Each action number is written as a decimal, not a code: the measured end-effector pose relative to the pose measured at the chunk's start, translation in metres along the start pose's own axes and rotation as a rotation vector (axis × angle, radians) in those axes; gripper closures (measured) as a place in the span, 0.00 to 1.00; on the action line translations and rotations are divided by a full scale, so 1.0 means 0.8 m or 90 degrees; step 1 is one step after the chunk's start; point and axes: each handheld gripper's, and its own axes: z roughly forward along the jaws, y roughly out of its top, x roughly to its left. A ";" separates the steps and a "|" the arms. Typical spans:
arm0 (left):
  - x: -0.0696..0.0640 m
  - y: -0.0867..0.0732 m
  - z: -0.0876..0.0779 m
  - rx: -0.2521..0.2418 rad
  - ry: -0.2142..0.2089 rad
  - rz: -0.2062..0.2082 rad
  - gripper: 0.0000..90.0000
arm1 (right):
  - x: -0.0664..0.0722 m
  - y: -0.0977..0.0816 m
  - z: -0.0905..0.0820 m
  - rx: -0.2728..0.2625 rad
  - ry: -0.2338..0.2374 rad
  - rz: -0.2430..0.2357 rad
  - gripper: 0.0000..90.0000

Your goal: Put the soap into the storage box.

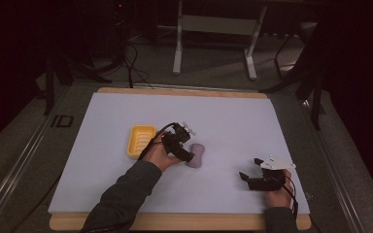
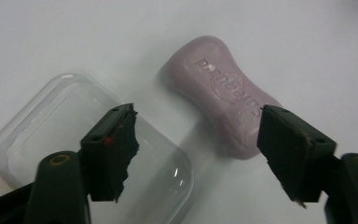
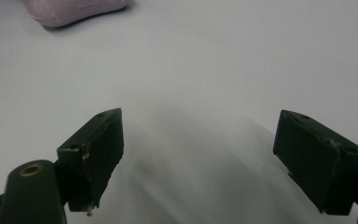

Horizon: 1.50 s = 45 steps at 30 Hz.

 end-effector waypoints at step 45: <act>-0.012 0.033 0.068 0.078 -0.028 -0.040 0.23 | 0.002 0.000 0.000 0.001 -0.002 -0.009 0.18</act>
